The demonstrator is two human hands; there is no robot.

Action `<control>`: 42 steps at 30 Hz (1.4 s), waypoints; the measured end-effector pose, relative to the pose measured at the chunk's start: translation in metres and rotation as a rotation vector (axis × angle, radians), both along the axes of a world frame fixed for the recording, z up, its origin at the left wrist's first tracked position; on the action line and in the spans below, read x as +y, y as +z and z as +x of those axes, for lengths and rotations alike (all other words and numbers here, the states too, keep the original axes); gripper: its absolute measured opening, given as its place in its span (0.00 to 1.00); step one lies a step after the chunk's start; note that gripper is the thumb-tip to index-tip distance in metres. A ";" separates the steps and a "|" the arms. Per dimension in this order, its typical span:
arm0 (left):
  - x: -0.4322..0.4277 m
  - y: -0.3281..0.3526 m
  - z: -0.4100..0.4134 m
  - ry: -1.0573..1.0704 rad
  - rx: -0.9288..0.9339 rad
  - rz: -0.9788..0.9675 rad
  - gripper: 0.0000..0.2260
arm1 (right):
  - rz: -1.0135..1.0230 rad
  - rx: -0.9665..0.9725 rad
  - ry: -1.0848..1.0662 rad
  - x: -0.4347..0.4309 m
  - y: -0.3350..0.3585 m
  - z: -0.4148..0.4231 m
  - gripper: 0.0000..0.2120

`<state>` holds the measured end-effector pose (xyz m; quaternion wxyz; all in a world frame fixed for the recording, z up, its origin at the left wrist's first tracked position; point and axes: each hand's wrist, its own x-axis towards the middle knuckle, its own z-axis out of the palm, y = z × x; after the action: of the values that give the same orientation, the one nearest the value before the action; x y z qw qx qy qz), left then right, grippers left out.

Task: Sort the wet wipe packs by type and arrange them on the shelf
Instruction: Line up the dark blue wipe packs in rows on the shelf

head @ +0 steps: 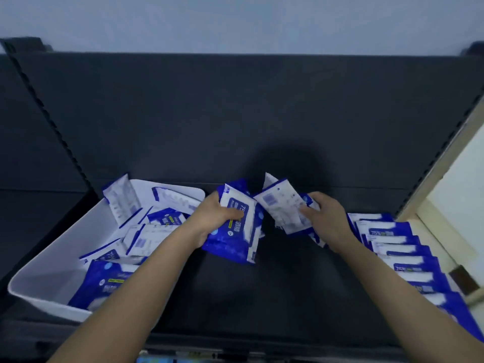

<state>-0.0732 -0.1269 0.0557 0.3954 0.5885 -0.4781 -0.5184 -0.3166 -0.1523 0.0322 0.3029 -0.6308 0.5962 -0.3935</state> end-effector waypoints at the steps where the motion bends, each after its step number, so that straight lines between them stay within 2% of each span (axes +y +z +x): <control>1: -0.003 -0.008 -0.006 -0.063 -0.073 0.024 0.12 | -0.034 0.070 -0.017 0.001 -0.008 -0.007 0.02; 4: -0.011 -0.032 -0.016 -0.268 -0.261 0.102 0.14 | -0.178 0.336 -0.019 0.003 -0.035 -0.020 0.03; 6: -0.016 -0.043 -0.017 -0.341 -0.298 0.157 0.16 | -0.241 0.489 -0.012 0.004 -0.053 -0.023 0.07; 10: -0.031 -0.052 -0.021 -0.374 -0.364 0.211 0.18 | -0.355 0.621 0.101 0.009 -0.077 -0.020 0.18; 13: -0.035 -0.060 -0.023 -0.318 -0.643 0.138 0.22 | -0.251 0.703 0.230 0.013 -0.082 -0.016 0.21; 15: -0.031 -0.066 -0.019 -0.269 -0.711 0.102 0.29 | -0.098 0.728 0.292 0.017 -0.085 -0.017 0.27; 18: -0.021 -0.076 -0.012 -0.204 -0.745 0.033 0.27 | 0.002 0.620 0.343 0.017 -0.080 -0.024 0.31; 22: -0.011 -0.083 -0.014 -0.121 -0.786 -0.069 0.22 | -0.025 0.457 0.374 0.010 -0.061 -0.030 0.16; 25: -0.010 -0.084 -0.024 -0.115 -0.795 -0.203 0.19 | 0.010 0.310 0.309 0.006 -0.052 -0.031 0.11; 30: -0.018 -0.080 -0.051 -0.271 -0.828 -0.361 0.26 | 0.094 0.083 0.182 0.003 -0.050 -0.040 0.09; 35: -0.038 -0.079 -0.075 -0.299 -0.909 -0.476 0.31 | 0.232 -0.051 0.310 0.009 -0.039 -0.053 0.12; 37: -0.047 -0.075 -0.081 -0.303 -0.780 -0.389 0.33 | 0.286 -0.160 0.304 0.010 -0.035 -0.059 0.11; 40: -0.056 -0.071 -0.085 -0.305 -0.395 -0.095 0.40 | 0.353 -0.303 0.308 0.011 -0.033 -0.070 0.11; 42: -0.058 -0.072 -0.086 -0.324 -0.278 -0.025 0.41 | 0.392 -0.377 0.343 0.012 -0.031 -0.075 0.11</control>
<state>-0.1592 -0.1850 -0.0168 0.2446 0.5647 -0.6228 -0.4831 -0.3916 -0.1405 0.0007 0.5856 -0.5677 0.4791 -0.3245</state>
